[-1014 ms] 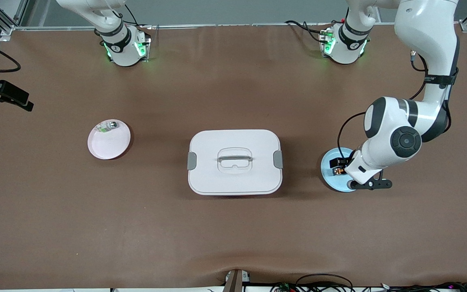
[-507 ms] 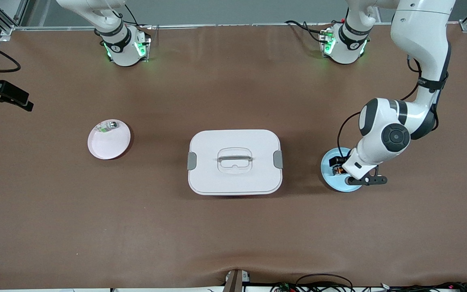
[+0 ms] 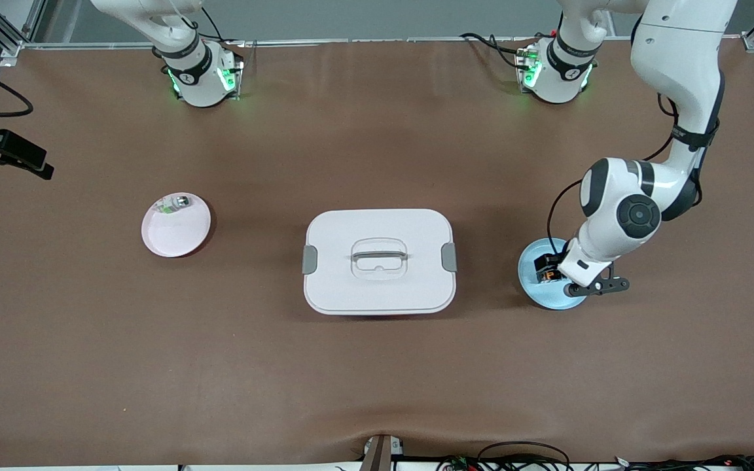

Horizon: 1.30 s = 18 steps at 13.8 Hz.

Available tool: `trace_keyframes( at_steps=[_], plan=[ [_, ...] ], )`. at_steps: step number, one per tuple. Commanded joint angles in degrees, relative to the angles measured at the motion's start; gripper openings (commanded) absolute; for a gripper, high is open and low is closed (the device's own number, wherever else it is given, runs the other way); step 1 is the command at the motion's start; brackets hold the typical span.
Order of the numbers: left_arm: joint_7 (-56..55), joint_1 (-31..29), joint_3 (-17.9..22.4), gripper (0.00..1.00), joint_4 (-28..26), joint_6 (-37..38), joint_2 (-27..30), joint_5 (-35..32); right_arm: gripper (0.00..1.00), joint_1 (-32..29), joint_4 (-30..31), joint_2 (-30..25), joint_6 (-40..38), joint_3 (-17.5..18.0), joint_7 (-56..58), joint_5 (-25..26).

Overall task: Transfer orange switch to right arm and place
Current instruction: 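Lower the left gripper and grasp the orange-black switch on the dish, then lift the switch with the left gripper off the blue dish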

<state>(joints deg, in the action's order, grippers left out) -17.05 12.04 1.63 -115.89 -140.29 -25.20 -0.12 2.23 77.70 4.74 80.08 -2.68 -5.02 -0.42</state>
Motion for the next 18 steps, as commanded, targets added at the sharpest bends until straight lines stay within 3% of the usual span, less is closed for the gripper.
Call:
trace_keyframes(
  at_steps=[1,4,17,18],
  plan=[
    [-2.20,0.27,0.04,1.00,-1.00,-2.70,-0.90,-1.28,1.00,-0.12,1.41,-1.40,0.51,0.13,-0.43,-0.02],
    [-2.28,-0.17,-0.05,1.00,-0.91,-5.59,-3.27,-4.35,1.00,-0.12,1.41,-1.31,0.60,0.13,-0.43,-0.02],
    [-4.83,-0.35,-0.05,1.00,0.93,-8.15,-7.15,-4.36,1.00,-0.12,1.41,-1.31,0.78,0.13,-0.43,-0.02],
    [-4.83,-0.35,-0.05,0.75,0.93,-8.15,-7.15,-4.36,1.00,-0.12,1.41,-1.31,0.78,0.13,-0.43,-0.02]
  ],
)
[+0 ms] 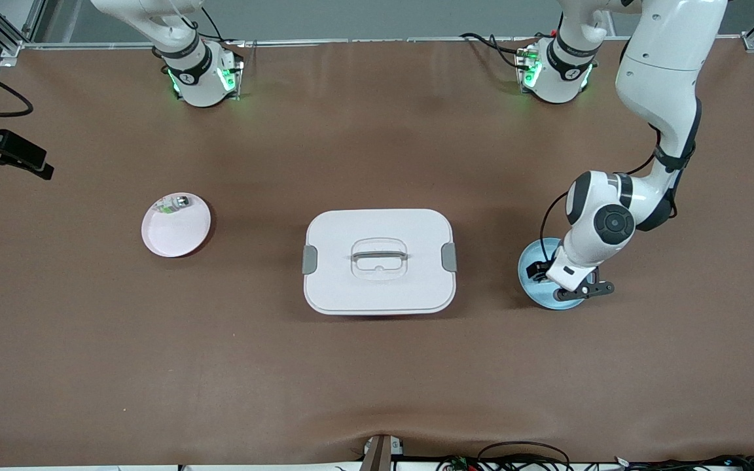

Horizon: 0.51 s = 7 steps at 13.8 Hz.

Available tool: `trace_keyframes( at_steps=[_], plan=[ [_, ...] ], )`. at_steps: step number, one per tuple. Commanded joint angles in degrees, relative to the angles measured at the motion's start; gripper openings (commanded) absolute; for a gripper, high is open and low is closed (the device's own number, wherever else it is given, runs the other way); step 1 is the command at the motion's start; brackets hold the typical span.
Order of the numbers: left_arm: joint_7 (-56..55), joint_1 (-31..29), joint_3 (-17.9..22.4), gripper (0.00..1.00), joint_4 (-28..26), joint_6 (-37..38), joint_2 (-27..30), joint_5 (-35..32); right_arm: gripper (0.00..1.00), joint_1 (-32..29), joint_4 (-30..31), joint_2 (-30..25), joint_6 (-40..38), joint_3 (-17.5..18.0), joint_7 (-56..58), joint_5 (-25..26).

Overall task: Transfer orange switch to right arm and place
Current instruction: 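Lift the switch with the left gripper off the blue dish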

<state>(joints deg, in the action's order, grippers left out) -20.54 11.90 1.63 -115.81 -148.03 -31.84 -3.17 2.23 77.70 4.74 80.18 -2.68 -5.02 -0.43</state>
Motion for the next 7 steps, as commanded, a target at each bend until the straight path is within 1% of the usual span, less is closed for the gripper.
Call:
trace_keyframes(
  at_steps=[1,3,4,6,7],
  plan=[
    [-1.26,-0.30,-0.13,0.56,1.19,-0.41,-0.51,-1.31,1.00,-0.12,1.40,-1.31,0.68,0.13,-0.43,-0.01],
    [-1.34,-0.30,-0.04,0.26,1.28,-0.41,-0.51,-1.31,1.00,-0.12,1.40,-1.31,0.59,0.13,-0.43,-0.01],
    [-1.34,-0.21,-0.13,0.15,1.46,-0.41,-0.51,-1.31,1.00,-0.12,1.40,-1.31,0.68,0.13,-0.43,-0.01],
    [-1.26,-0.21,-0.13,0.09,1.46,-0.41,-0.16,-1.31,1.00,-0.12,1.40,-1.31,0.68,0.13,-0.43,-0.01],
    [-1.26,-0.04,-0.13,0.09,1.46,-0.33,0.02,-1.31,1.00,-0.12,1.40,-1.31,0.68,0.13,-0.43,-0.01]
  ],
)
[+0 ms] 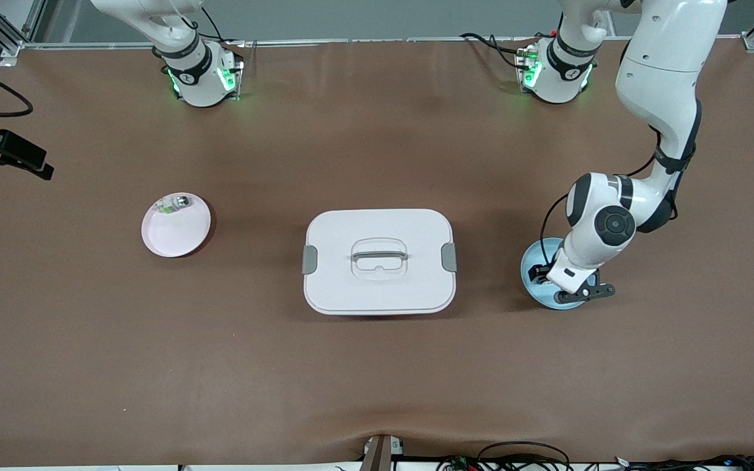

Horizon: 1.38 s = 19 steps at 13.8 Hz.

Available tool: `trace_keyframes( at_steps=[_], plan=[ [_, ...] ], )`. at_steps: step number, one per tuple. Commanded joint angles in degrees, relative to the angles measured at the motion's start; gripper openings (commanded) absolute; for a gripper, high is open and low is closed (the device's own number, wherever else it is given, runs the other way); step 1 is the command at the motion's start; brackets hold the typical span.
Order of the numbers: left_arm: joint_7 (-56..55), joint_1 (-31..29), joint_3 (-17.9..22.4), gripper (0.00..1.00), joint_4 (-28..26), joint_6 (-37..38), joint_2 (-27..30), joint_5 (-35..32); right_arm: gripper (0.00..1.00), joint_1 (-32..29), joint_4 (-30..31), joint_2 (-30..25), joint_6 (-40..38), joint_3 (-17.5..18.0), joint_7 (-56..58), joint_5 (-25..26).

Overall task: Transfer orange switch to right arm and place
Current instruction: 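Lift the switch with the left gripper off the blue dish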

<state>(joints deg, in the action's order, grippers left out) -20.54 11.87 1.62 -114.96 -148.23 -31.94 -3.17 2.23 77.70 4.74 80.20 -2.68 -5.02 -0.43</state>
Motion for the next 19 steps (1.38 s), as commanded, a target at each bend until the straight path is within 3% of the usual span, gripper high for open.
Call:
trace_keyframes(
  at_steps=[1,5,9,14,19],
  plan=[
    [-1.34,0.16,-0.13,0.09,0.61,-0.13,0.21,-1.31,1.00,-0.12,1.40,-1.31,0.66,0.13,-0.43,-0.01],
    [-1.34,0.17,-0.13,0.10,0.61,0.65,1.61,-1.31,1.00,-0.21,1.40,-1.31,0.66,0.13,-0.43,-0.01],
    [-1.25,-0.10,-0.30,0.10,1.92,7.48,7.75,-0.52,1.00,-0.21,1.40,-1.31,0.66,0.04,-0.34,-0.01],
    [-1.17,0.08,-0.74,0.10,13.08,25.77,9.34,3.34,1.00,-0.21,1.40,-1.31,0.66,0.04,-0.43,-0.01],
    [-7.30,0.34,-2.49,0.10,19.76,31.24,10.76,10.90,1.00,-0.21,1.31,-1.22,0.66,0.04,-0.43,-0.01]
  ],
)
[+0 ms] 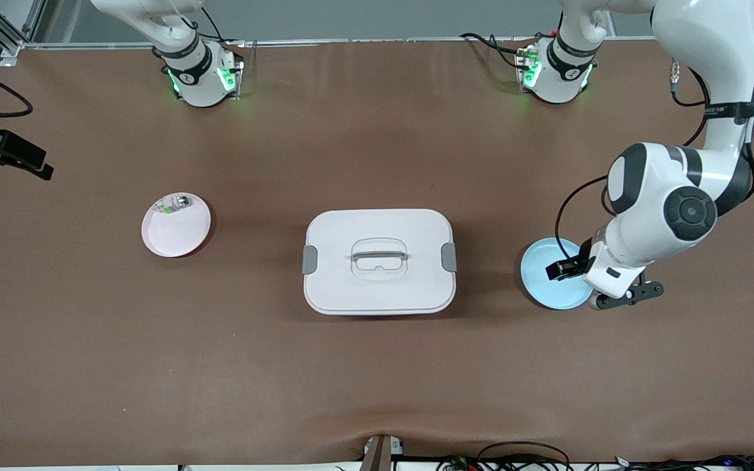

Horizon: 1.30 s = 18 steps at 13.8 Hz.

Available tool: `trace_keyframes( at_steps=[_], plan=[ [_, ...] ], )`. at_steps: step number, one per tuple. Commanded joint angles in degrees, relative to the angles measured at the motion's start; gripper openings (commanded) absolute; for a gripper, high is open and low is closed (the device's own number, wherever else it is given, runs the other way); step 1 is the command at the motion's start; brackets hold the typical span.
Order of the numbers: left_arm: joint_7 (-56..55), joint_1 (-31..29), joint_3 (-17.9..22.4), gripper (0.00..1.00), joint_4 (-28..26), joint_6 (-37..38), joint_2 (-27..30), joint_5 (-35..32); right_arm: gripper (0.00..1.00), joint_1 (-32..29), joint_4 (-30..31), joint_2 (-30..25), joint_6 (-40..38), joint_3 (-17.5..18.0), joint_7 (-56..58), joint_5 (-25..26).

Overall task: Transfer orange switch to right arm and place
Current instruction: 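Lift the switch with the left gripper off the blue dish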

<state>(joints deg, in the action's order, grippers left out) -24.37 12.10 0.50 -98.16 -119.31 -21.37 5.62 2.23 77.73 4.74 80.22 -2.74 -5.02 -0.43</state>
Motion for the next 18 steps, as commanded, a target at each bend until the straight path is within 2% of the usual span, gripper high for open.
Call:
trace_keyframes(
  at_steps=[1,11,15,18],
  plan=[
    [-5.67,0.12,-1.90,0.10,3.76,2.32,0.27,3.34,1.00,-0.20,1.28,-1.31,0.63,0.10,-0.43,-0.01],
    [-23.69,-0.06,-11.04,0.10,6.84,2.41,2.91,5.98,1.00,-0.29,1.37,-1.14,0.63,0.01,-0.43,-0.10],
    [-32.91,-0.06,-13.67,0.10,8.78,2.41,4.22,14.06,1.00,-0.29,1.28,-1.14,1.07,0.01,-0.43,-0.10],
    [-46.76,0.03,-14.74,0.10,10.53,2.32,5.11,20.46,1.00,-0.29,1.19,-1.14,1.25,0.01,-0.43,-0.19]
  ],
)
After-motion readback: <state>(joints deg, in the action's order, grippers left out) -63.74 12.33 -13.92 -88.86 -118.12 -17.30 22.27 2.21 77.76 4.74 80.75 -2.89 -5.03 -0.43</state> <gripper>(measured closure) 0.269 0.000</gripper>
